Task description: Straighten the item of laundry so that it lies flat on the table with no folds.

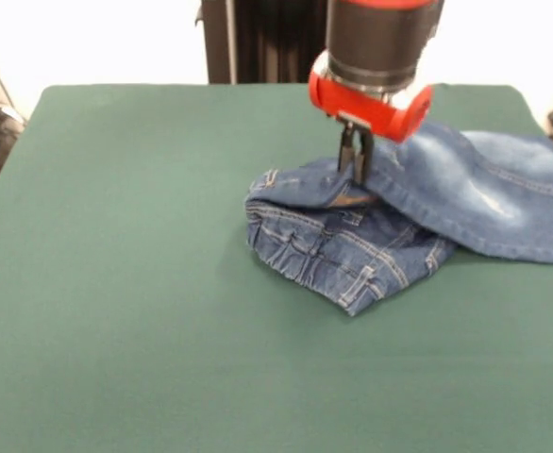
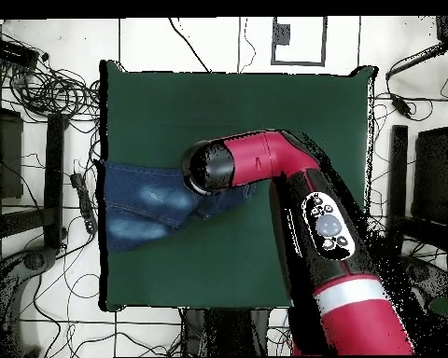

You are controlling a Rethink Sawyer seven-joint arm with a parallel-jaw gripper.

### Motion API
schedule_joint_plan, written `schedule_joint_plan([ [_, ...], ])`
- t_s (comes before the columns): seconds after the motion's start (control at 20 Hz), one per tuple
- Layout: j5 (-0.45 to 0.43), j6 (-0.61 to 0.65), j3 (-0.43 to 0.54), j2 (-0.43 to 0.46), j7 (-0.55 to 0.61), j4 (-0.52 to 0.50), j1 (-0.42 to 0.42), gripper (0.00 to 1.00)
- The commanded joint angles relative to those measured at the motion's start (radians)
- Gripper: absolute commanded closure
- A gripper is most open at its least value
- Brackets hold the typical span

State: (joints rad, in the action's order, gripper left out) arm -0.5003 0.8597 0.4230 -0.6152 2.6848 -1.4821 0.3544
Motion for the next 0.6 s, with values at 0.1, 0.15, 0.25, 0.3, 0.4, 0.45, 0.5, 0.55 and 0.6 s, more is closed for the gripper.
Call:
schedule_joint_plan([
  [0.1,0.112,0.168,0.038,-0.137,-0.105,-0.176,-0.029,1.0],
  [0.15,0.13,0.181,0.044,-0.157,-0.108,-0.193,-0.025,1.0],
  [0.25,0.164,0.208,0.05,-0.203,-0.111,-0.226,-0.021,1.0],
  [0.3,0.178,0.22,0.054,-0.224,-0.116,-0.241,-0.019,1.0],
  [0.4,0.195,0.211,0.06,-0.265,-0.13,-0.271,-0.012,1.0],
  [0.45,0.203,0.205,0.065,-0.278,-0.141,-0.284,-0.005,1.0],
  [0.5,0.21,0.187,0.072,-0.292,-0.154,-0.302,0.004,1.0],
  [0.55,0.223,0.175,0.074,-0.301,-0.153,-0.321,0.012,1.0],
  [0.6,0.232,0.149,0.079,-0.318,-0.157,-0.349,0.02,1.0],
])
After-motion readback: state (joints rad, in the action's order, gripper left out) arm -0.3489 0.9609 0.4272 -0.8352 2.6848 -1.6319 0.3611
